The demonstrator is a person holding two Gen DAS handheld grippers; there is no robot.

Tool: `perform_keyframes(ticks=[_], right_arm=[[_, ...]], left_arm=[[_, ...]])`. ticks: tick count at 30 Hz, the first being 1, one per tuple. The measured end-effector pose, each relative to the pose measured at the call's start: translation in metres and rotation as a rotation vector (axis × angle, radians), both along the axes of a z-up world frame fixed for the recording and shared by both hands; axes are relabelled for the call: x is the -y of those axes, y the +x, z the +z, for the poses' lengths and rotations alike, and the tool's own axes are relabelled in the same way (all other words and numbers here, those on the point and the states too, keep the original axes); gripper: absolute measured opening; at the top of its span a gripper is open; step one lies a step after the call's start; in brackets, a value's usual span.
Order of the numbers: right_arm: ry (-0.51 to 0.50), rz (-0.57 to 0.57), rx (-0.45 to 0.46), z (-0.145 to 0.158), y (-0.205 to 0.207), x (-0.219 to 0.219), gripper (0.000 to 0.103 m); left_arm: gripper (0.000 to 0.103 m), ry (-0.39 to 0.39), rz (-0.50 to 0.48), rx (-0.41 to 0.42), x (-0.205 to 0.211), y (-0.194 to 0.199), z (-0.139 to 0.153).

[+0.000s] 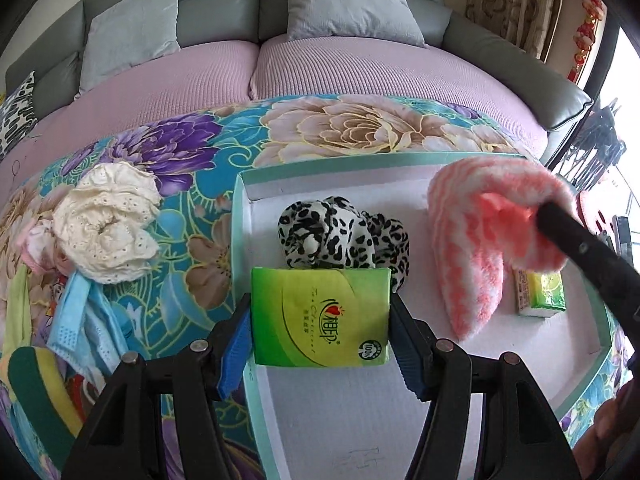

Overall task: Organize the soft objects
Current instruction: 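Lower the towel into the tray with the right tool while the left tool lowers the tissue pack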

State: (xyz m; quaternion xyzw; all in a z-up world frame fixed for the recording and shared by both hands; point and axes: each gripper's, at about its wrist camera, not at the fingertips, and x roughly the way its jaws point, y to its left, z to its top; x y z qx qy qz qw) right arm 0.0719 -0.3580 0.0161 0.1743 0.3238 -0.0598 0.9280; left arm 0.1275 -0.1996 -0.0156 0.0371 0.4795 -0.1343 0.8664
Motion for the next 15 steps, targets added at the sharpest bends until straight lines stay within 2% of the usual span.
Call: perform_keyframes(ticks=[10,15], right_arm=[[0.007,0.009,-0.137,-0.015,0.008,-0.001,0.011],[0.004,0.015,-0.187,-0.019,0.009,-0.001,0.014]], left_arm=[[0.065,0.051,-0.012,0.041,0.008,0.003,-0.006],[0.065,0.079,-0.020,0.056,0.012,0.004,-0.008]])
